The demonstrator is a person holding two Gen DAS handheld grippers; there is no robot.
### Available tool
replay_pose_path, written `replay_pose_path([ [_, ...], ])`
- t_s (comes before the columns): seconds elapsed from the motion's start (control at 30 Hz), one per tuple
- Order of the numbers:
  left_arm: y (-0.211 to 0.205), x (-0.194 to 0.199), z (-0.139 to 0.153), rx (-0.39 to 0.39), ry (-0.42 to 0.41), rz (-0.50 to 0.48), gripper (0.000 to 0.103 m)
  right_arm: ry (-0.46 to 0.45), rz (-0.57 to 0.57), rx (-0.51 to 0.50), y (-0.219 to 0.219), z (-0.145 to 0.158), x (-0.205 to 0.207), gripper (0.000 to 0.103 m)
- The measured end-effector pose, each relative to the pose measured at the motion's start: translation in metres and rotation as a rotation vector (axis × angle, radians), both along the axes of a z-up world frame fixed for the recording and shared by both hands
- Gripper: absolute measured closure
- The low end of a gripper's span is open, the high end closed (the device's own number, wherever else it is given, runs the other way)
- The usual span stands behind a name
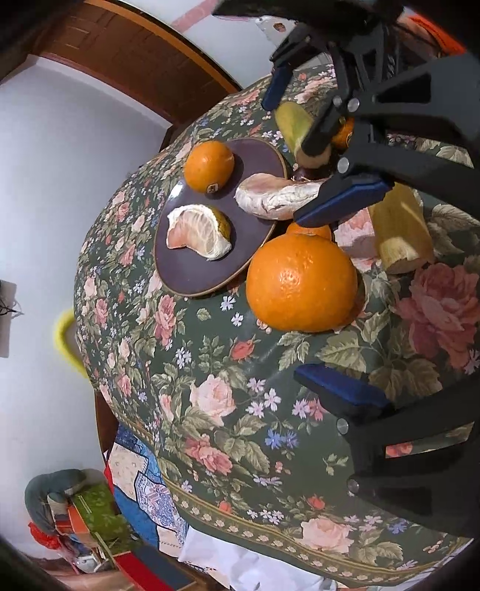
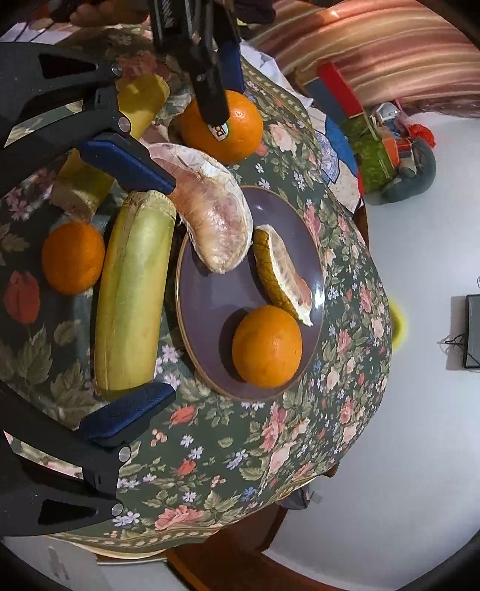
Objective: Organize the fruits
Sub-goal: 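Grasp the green cylinder with the right gripper while the left grasps another orange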
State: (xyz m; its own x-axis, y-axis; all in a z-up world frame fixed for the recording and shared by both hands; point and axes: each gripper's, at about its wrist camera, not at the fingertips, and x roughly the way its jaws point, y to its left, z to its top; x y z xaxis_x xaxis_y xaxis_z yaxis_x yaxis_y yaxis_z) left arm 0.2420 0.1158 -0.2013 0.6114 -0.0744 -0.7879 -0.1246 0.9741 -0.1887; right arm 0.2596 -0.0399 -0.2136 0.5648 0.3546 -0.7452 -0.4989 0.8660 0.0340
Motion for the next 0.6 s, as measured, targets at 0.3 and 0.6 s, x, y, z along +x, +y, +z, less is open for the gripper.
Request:
replay_pose_path([
  [0.3,-0.005,0.015,-0.016,-0.010,0.022,0.011,0.027,-0.003,-0.027,0.002,-0.030,0.003,-0.001,0.008],
  [0.6,-0.004,0.017,-0.016,-0.039,0.006,0.011,0.043,0.023,-0.043,0.002,-0.054,-0.002,-0.005,0.019],
])
